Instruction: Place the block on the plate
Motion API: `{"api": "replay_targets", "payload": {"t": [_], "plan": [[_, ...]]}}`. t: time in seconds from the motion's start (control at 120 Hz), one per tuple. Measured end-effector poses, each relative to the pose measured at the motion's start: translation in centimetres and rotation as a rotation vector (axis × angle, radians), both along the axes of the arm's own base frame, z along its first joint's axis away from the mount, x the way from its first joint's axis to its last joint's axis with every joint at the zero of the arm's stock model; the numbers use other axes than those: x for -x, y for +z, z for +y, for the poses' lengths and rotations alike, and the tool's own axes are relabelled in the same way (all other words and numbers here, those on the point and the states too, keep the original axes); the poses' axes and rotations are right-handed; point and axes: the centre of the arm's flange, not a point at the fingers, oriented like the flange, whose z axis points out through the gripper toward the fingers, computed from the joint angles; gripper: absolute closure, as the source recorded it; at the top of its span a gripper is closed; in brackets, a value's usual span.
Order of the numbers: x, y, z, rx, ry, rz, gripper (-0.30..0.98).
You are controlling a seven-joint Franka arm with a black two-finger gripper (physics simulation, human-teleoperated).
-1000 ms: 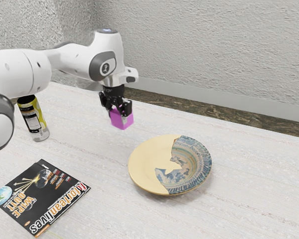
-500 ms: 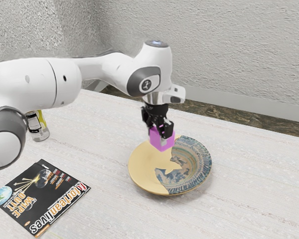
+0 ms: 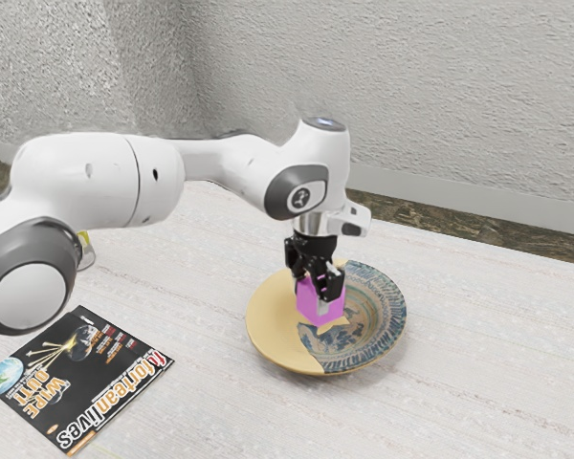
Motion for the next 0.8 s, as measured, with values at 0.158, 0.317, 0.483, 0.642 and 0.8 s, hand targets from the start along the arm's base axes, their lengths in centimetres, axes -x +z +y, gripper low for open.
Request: {"api": "replay_targets", "payload": {"t": [0.158, 0.317, 0.483, 0.642, 0.8], "plan": [[0.0, -1.6, -0.1, -0.003, -0.001, 0.020, 0.31], [0.2, -2.3, -0.3, 0.011, 0.008, 0.035, 0.22], [0.4, -2.6, -0.6, 0.024, 0.012, 0.039, 0.10], [1.5, 0.0, -0.3, 0.031, 0.013, 0.016, 0.05], [3.3, 5.4, 0.2, 0.045, 0.011, -0.042, 0.02]]}}
